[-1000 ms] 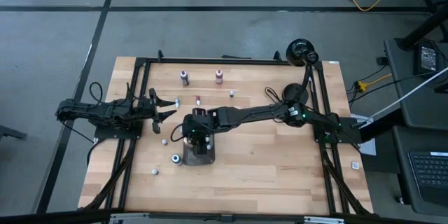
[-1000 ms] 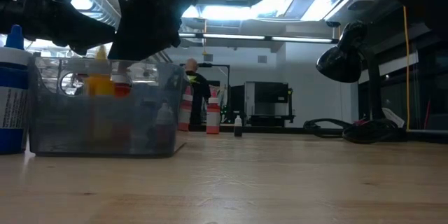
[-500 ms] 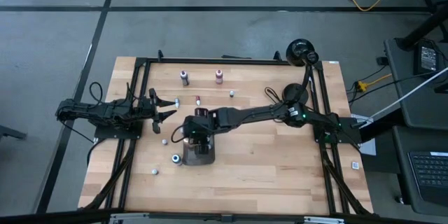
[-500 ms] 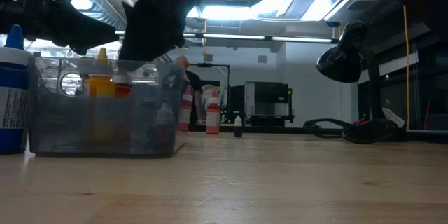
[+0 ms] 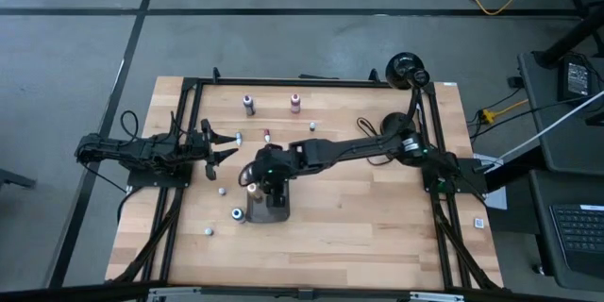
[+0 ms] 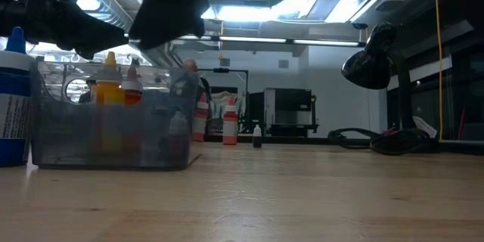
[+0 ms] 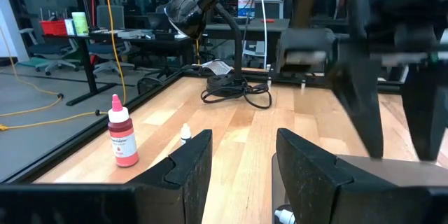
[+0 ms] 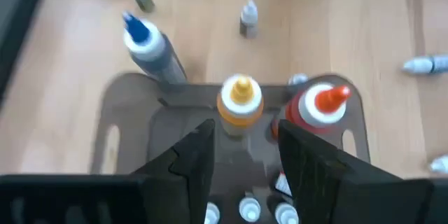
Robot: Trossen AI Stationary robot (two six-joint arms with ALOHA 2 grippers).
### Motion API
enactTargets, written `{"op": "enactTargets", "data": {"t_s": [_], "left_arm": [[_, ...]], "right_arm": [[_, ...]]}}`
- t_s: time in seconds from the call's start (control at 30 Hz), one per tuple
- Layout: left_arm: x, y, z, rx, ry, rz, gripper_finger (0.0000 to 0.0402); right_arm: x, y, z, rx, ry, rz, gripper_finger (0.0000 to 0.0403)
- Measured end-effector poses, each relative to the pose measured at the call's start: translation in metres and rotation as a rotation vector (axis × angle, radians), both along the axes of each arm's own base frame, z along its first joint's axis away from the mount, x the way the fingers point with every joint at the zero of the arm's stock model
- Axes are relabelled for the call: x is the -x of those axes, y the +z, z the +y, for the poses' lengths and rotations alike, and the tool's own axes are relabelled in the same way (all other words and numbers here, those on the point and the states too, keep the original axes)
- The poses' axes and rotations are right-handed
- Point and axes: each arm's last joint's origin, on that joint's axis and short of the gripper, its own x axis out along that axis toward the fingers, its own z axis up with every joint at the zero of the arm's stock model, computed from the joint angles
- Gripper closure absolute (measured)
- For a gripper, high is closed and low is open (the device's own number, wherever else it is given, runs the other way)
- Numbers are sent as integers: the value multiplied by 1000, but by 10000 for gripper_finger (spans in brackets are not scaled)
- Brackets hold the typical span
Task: Pick & Place food coloring
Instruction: Put the top right purple food coloring bottle into the bin
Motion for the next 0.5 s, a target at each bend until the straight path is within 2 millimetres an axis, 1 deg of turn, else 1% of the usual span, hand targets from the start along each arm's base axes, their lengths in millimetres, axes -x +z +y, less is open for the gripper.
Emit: {"op": "enactTargets", "data": {"t_s": [0.2,0.3,0.5], "left_arm": [[0,0,0,0,0,0,247],[0,0,0,0,0,0,247],[0,0,0,0,1,0,247]], "right_arm": [[28,18,-3,0,10,-47,245],[46,24,-5,-6,36,-73,245],[85,37,-6,-84,111,-168,245]]}}
